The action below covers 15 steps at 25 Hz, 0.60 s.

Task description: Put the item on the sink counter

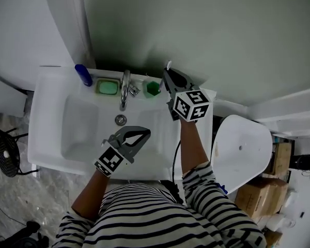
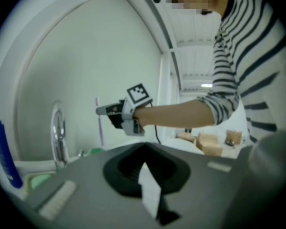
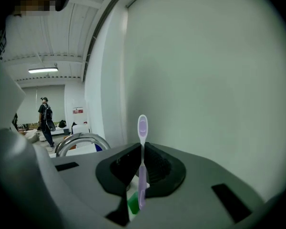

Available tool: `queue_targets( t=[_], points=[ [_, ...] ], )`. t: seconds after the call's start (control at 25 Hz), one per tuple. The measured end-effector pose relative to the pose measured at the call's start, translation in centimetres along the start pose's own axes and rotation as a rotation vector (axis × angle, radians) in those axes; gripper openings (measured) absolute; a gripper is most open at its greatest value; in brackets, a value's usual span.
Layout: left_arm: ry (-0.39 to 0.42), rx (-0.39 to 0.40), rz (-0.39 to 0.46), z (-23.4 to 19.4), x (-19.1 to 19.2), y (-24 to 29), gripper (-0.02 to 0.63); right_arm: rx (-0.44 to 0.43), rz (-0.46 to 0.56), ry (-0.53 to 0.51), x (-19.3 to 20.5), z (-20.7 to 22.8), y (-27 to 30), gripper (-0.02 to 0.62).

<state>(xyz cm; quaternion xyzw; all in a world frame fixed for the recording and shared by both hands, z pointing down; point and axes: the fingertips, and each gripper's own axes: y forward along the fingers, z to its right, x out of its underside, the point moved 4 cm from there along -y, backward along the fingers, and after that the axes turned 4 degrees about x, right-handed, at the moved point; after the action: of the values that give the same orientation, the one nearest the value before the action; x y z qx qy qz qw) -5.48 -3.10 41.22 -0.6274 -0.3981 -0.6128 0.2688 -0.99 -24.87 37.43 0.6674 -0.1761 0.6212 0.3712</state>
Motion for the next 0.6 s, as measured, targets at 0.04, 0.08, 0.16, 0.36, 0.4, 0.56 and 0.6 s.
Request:
queue_targets(
  t=[0.04,0.08,0.16,0.36,0.4,0.56,0.6],
  points=[
    [-0.002,-0.004,0.0,-0.1,0.1,-0.3,0.003,0.004,-0.007,0.011,0.6,-0.2,0.3,0.021],
    [-0.004,-0.009,0.0,-0.2,0.2,-0.5,0.003,0.01,-0.016,0.019,1.3,-0.3,0.6,0.021],
    [-0.008,-0.016,0.0,-0.4,0.3,-0.9,0.004,0.019,-0.041,0.027,2.7,-0.5,1.1,0.021],
    [-0.01,-0.021,0.001,-0.7,0.6,-1.5,0.003,0.017,-0.102,0.016,5.3,-1.0,2.4,0.021],
    [-0.012,-0.022,0.002,-0.7,0.6,-1.6,0.003,0.015,-0.111,0.011,5.6,-1.1,2.6,0.021],
    [-0.019,-0.026,-0.001,-0.9,0.8,-1.9,0.005,0.014,-0.141,-0.006,6.4,-1.1,3.2,0.021],
    [-0.021,-0.028,-0.003,-1.0,0.9,-2.0,0.005,0.012,-0.152,-0.012,6.6,-1.1,3.4,0.021]
  ],
)
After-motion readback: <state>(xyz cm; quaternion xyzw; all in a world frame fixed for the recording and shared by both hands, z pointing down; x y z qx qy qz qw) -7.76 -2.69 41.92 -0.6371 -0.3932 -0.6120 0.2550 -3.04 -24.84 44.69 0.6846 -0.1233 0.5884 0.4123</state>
